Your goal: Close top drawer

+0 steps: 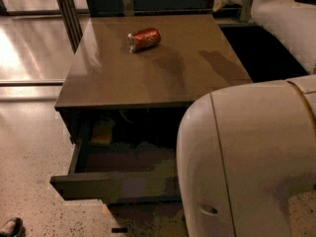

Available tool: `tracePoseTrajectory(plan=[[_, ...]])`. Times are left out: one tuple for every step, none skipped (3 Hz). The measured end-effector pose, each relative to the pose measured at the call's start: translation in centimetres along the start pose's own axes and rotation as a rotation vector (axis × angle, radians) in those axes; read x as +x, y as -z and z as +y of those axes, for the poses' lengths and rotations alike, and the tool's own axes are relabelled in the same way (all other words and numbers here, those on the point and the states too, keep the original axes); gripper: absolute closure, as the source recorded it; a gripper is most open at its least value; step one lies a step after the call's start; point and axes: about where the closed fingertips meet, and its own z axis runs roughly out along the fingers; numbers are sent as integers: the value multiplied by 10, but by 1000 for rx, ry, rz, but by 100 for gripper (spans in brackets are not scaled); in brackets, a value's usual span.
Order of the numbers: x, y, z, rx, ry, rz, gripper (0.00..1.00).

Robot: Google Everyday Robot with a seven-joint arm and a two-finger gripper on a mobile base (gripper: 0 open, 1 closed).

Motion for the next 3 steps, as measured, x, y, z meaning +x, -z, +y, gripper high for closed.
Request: tracePoseTrajectory(plan=[[-4, 2, 3, 7, 103, -96, 0], [-15, 2, 1, 12, 225, -208, 0], [-15, 2, -3, 29, 283, -235, 0]])
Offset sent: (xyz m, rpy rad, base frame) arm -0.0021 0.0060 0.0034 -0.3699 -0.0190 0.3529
